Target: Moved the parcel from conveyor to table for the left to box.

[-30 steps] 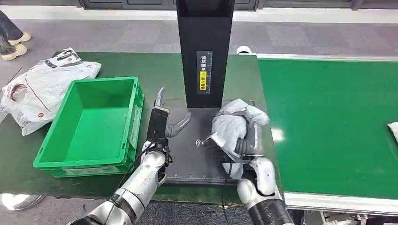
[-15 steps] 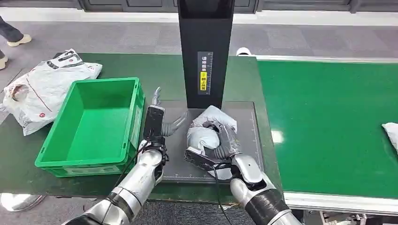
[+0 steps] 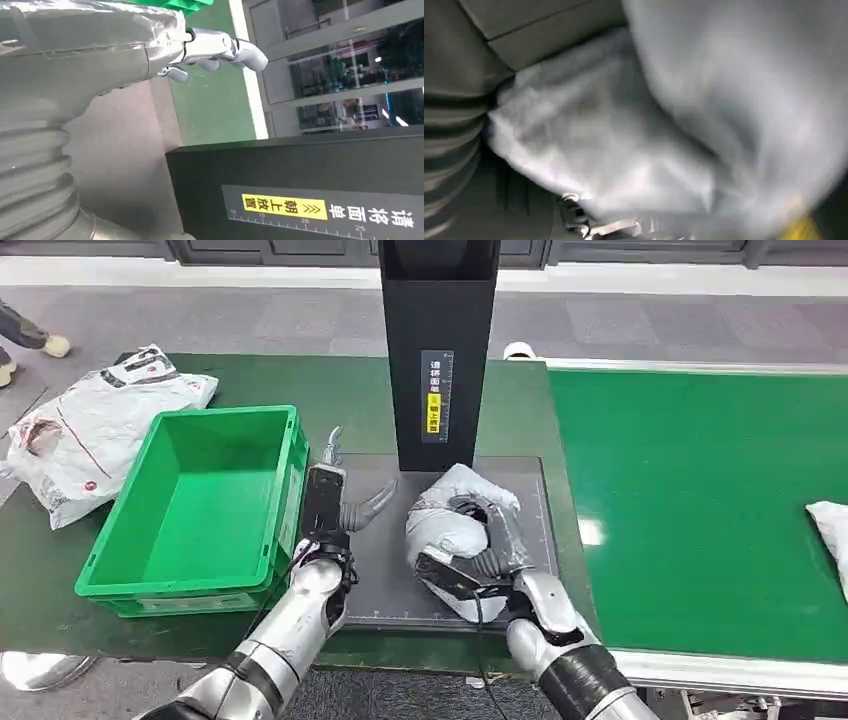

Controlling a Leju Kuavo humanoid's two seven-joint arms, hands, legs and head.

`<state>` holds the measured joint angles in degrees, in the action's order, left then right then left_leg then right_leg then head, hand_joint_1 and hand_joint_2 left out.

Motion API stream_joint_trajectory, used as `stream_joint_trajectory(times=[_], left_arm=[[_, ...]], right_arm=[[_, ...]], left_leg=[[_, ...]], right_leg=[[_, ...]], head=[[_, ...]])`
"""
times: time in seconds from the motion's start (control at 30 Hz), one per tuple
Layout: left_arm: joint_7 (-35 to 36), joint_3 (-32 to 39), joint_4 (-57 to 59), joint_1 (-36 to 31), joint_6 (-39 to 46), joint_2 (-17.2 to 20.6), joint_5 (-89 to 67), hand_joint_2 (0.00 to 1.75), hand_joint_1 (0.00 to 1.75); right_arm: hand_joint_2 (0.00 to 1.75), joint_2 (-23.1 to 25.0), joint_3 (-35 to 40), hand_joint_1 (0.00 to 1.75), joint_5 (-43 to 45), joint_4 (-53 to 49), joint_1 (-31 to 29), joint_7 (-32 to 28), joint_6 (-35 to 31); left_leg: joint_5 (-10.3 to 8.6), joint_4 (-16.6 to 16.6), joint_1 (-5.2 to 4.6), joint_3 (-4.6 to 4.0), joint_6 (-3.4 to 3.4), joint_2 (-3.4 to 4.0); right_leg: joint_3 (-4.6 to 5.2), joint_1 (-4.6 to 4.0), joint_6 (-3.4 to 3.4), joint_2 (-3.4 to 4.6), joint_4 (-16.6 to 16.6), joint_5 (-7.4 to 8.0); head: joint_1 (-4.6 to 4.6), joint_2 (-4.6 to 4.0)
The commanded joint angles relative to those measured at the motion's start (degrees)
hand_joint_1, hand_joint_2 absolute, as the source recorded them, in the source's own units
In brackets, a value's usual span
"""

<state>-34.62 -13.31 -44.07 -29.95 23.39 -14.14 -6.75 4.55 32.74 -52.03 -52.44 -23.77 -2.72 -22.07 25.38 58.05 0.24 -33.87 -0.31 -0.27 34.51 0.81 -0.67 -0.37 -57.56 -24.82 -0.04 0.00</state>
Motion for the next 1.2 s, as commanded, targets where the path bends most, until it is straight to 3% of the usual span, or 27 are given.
stream_joint_trajectory(times=[0.03,0.27,0.53,0.9,1.03,1.2], left_arm=[[-0.61,-3.18,-2.32,0.39,0.7,0.68,-1.37,1.75,0.0],[-1.46,-6.82,-1.78,0.43,-1.36,-0.15,-1.38,1.75,0.0],[0.68,-18.78,-3.7,2.05,-6.8,0.97,-9.4,1.75,0.0],[2.83,-22.15,-2.24,1.48,-9.8,1.36,-12.54,1.75,0.0],[5.56,-28.01,2.24,-0.1,-15.25,1.21,-19.57,1.75,0.0],[5.25,-28.08,3.32,-0.05,-14.73,0.76,-20.03,1.75,0.0]], right_arm=[[1.75,1.82,-14.43,0.0,14.86,-6.68,6.29,-14.44,-14.13],[1.75,2.59,-20.27,0.0,23.16,-4.85,5.78,-22.8,-17.93],[1.75,2.68,-19.03,0.0,21.56,2.31,4.51,-18.15,-15.3],[1.75,2.6,-18.88,0.0,20.14,3.87,3.56,-16.3,-14.85],[1.75,2.69,-19.34,0.0,21.26,6.74,1.85,-15.17,-10.59],[1.75,2.81,-19.6,0.0,21.54,7.45,1.46,-15.7,-10.6]], left_leg=[[0.0,-0.1,0.02,-0.01,0.0,-0.08],[0.01,-0.09,0.01,-0.15,-0.01,-0.04],[0.02,-0.17,0.01,-0.09,0.0,0.01],[0.04,-0.07,-0.01,-0.21,-0.01,0.05],[0.03,-0.12,0.0,-0.17,0.0,0.11],[0.03,-0.07,-0.03,-0.22,0.0,0.05]], right_leg=[[-0.04,-0.02,0.04,-0.07,0.12,-0.02],[0.13,-0.02,0.05,-0.02,0.1,0.0],[0.07,-0.02,0.04,0.02,0.2,0.01],[0.21,-0.01,0.03,0.06,0.07,0.0],[0.17,-0.02,0.04,0.11,0.14,0.03],[0.22,0.02,0.02,0.05,0.06,0.0]], head=[[0.0,0.0],[0.0,0.0],[0.0,0.0],[0.0,0.0],[0.0,0.0],[0.0,0.0]])
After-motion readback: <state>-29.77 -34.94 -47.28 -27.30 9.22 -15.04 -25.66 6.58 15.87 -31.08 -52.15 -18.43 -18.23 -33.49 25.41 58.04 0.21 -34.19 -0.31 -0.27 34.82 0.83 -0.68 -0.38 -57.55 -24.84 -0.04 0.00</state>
